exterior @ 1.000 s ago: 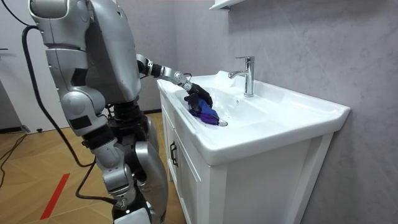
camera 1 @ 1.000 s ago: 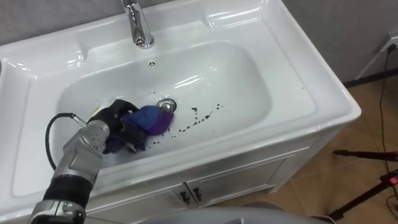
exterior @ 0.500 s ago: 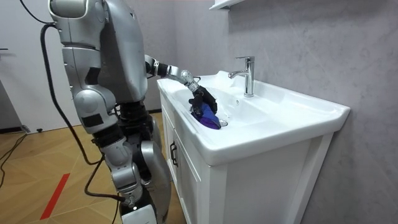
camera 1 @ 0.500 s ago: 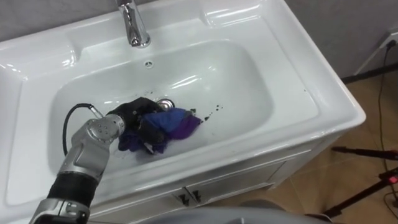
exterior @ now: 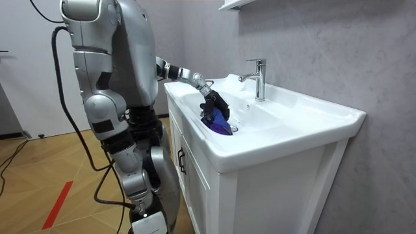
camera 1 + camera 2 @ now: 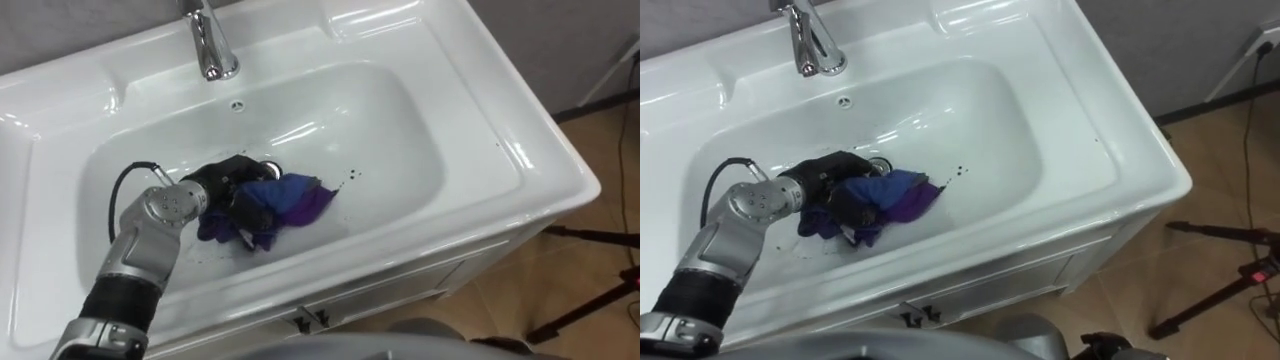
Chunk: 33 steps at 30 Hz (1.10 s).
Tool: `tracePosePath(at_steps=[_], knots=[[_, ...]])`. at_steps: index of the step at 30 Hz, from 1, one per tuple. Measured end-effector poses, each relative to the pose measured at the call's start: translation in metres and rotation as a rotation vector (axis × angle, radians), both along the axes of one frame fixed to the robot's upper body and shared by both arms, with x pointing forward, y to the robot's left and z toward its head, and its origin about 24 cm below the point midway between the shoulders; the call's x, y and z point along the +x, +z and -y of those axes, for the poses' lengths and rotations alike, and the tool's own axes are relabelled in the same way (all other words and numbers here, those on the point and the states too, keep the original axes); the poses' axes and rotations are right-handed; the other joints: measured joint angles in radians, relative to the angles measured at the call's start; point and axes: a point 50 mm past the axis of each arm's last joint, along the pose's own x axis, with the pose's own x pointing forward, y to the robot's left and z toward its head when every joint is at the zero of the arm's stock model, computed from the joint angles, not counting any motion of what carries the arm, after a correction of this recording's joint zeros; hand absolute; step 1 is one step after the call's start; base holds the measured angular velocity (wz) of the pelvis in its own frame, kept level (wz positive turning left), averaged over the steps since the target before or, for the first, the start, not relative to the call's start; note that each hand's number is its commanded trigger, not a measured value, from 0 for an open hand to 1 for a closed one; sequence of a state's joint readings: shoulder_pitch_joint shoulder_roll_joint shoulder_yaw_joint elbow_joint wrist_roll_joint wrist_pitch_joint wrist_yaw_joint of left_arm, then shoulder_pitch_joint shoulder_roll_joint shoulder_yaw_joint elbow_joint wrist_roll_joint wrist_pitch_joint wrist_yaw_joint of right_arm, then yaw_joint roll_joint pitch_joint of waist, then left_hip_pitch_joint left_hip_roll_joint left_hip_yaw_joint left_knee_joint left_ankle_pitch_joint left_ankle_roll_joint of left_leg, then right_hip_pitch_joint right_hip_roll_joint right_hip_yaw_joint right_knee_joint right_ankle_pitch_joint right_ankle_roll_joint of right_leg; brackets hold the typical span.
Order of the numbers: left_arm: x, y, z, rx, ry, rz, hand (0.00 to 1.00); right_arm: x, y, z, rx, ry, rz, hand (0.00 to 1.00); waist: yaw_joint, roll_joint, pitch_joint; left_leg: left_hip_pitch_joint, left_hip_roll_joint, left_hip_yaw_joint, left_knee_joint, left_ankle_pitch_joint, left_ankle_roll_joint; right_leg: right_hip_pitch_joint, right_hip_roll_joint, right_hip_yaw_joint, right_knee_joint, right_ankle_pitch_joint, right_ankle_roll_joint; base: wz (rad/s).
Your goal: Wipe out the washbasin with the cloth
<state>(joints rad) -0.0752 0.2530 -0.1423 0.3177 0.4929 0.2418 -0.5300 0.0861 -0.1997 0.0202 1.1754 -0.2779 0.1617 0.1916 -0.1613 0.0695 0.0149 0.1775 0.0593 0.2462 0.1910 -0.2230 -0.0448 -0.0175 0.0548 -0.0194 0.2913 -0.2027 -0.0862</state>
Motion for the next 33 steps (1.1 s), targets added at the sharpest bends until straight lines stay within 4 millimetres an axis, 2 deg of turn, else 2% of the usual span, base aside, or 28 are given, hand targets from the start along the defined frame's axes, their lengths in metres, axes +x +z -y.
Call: tracePosePath(at_steps=[3,6,9,11,16,25,30,33], knots=[[0.001,0.002,0.006,-0.017,-0.003,0.014,1.00,-0.003,-0.001,0.000,-0.002,-0.007,-0.004,0.00,-0.007,-0.001,0.0009,0.001,0.000,-0.001,0.000,0.000,0.000,0.001,0.000,0.001,-0.001,0.000,0.000,0.01],[0.003,0.003,0.014,-0.039,-0.006,0.034,1.00,-0.003,-0.001,0.000,-0.002,-0.011,-0.012,0.00,-0.033,-0.003,0.0022,0.001,0.000,0.000,0.000,0.000,0.000,0.000,0.001,0.006,0.001,0.000,0.000,-0.04],[0.009,0.007,0.025,-0.051,-0.031,0.056,1.00,-0.005,-0.002,-0.001,-0.002,-0.022,-0.016,0.00,-0.046,-0.009,0.0061,0.002,0.000,0.001,0.004,0.000,0.000,-0.003,0.007,0.029,0.002,0.000,0.000,-0.20],[0.012,0.009,0.030,-0.058,-0.031,0.070,1.00,-0.006,-0.002,-0.002,-0.006,-0.029,-0.022,0.00,-0.052,-0.016,0.0100,0.008,0.001,0.002,0.005,0.000,0.000,-0.002,0.015,0.049,0.004,0.000,0.000,-0.22],[0.020,0.010,0.035,-0.048,-0.008,0.102,1.00,-0.022,-0.003,-0.001,-0.022,-0.056,-0.052,0.00,-0.076,-0.035,0.0152,0.010,0.006,0.010,0.007,0.000,0.000,-0.002,0.020,0.052,0.001,0.002,-0.004,-0.07],[0.019,0.002,0.031,-0.041,0.053,0.104,1.00,-0.030,-0.004,-0.002,-0.027,-0.064,-0.072,0.00,-0.081,-0.053,0.0025,0.022,0.007,0.027,0.007,0.000,0.000,0.005,0.025,0.075,0.000,0.003,-0.005,-0.06],[0.023,-0.003,0.033,-0.041,0.085,0.111,1.00,-0.036,-0.004,-0.005,-0.026,-0.068,-0.102,0.00,-0.083,-0.053,0.0024,0.022,0.006,0.031,0.007,0.000,0.000,0.004,0.024,0.074,0.002,0.003,-0.005,0.01],[0.023,-0.004,0.034,-0.034,0.104,0.122,1.00,-0.040,-0.005,-0.008,-0.018,-0.072,-0.112,0.00,-0.084,-0.052,0.0017,0.021,0.010,0.053,0.007,0.000,0.000,0.001,0.027,0.078,0.002,0.004,-0.005,0.00]])
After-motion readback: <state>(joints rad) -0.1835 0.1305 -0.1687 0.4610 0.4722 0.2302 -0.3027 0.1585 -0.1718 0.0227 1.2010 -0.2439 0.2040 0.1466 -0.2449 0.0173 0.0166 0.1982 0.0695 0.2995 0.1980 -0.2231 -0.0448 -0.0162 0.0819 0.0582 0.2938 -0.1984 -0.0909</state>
